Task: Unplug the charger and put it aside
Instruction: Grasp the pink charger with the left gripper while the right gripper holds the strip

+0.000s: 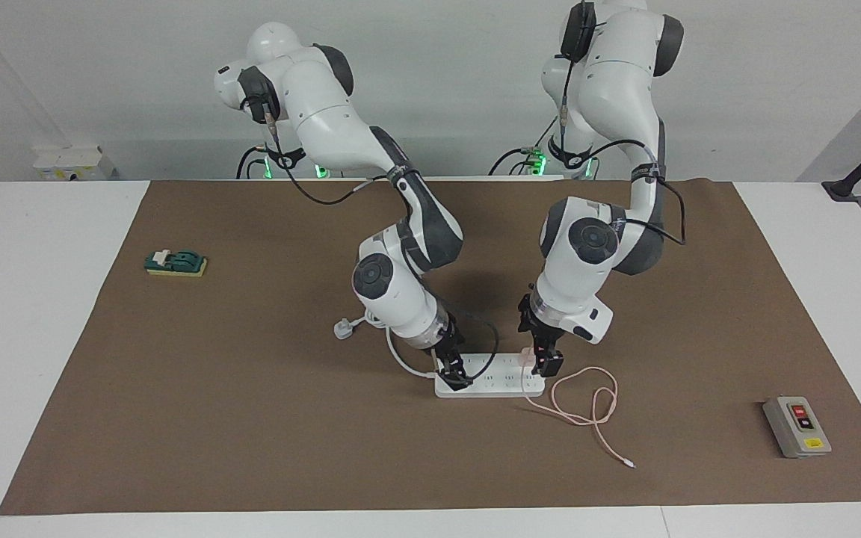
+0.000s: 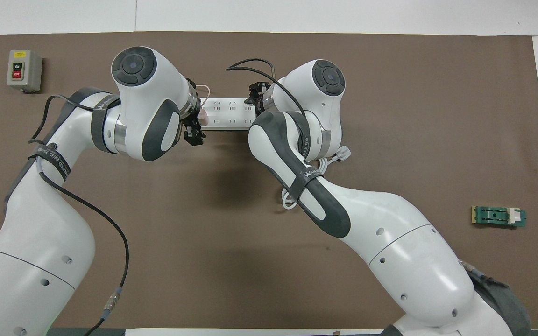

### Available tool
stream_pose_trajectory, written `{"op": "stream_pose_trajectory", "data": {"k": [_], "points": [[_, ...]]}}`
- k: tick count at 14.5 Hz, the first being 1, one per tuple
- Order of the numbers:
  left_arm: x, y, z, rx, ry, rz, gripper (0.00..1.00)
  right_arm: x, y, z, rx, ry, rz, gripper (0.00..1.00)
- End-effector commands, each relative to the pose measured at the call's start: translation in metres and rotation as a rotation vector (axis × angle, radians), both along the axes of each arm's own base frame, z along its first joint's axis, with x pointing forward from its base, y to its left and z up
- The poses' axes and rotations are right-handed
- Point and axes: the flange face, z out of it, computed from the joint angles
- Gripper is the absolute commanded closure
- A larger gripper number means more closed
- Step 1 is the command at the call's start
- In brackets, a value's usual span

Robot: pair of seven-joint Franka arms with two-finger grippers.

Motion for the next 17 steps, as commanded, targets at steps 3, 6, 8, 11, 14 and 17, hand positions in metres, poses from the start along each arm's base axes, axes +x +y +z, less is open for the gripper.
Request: {"op": "stream_pose_trajectory", "data": {"k": [3, 6, 8, 11, 14, 17], "points": [[0.0, 0.003, -0.001, 0.014, -0.024, 0.011, 0.99, 0.016, -0.004, -0.001, 0.012, 0.001, -0.009, 0.0], [0.002, 0.003, 0.001, 0.014, -0.028, 0.01, 1.0, 0.018, -0.006, -0.013, 0.005, -0.008, 0.005, 0.0], [0.002, 0.003, 0.001, 0.013, -0.029, 0.01, 1.0, 0.019, -0.008, -0.018, 0.001, -0.01, 0.008, 0.0], [0.002, 0.002, 0.002, 0.012, -0.034, 0.007, 1.0, 0.018, -0.007, -0.021, 0.0, -0.01, 0.01, 0.15], [0.002, 0.002, 0.001, 0.014, -0.033, 0.002, 1.0, 0.019, -0.008, -0.021, 0.001, -0.025, 0.009, 0.55], [0.004, 0.007, 0.003, 0.014, -0.033, 0.005, 1.0, 0.019, -0.007, -0.022, 0.001, -0.027, 0.008, 0.55]]}}
